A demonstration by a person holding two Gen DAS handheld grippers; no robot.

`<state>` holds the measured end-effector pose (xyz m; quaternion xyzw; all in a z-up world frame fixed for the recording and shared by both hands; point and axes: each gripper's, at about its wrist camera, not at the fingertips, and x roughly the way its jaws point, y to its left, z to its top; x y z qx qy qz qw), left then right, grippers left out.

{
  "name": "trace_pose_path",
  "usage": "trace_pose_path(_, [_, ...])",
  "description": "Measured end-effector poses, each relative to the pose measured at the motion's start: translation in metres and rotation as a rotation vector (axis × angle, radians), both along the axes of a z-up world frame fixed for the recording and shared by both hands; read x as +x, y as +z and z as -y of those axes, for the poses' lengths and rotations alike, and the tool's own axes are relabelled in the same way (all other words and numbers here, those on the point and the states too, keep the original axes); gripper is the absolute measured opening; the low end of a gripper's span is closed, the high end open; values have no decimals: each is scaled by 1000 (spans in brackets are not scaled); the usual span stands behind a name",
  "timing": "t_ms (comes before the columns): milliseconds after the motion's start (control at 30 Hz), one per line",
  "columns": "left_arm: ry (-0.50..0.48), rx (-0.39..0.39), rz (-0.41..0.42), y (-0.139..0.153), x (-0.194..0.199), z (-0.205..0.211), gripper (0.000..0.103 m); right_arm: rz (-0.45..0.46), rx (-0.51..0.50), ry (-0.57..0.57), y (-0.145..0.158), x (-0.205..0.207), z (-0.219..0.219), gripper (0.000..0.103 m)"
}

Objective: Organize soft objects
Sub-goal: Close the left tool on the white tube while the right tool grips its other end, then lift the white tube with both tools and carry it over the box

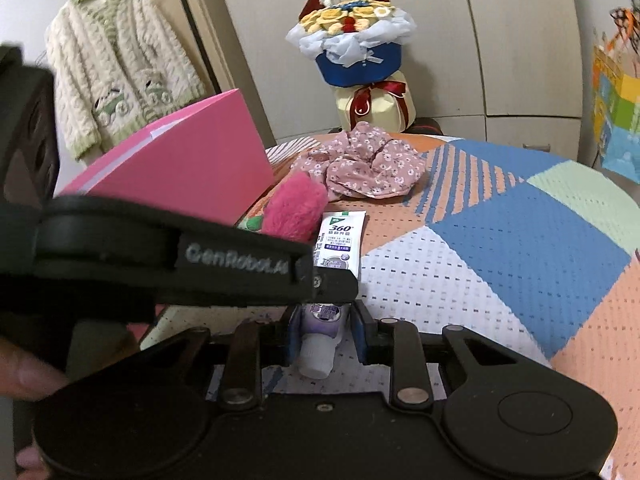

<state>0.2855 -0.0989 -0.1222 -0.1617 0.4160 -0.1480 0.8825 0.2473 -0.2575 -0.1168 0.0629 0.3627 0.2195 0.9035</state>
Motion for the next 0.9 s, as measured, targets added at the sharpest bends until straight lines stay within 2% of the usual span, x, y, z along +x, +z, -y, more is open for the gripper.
trace_pose_path(167, [-24, 13, 17, 4, -14, 2, 21, 22, -21, -8, 1, -13, -1, 31])
trace_pose_path(467, [-110, 45, 2, 17, -57, 4, 21, -9, 15, -51, 12, -53, 3, 31])
trace_pose_path(900, [-185, 83, 48, 50, -130, -8, 21, -1, -7, -47, 43, -122, -7, 31])
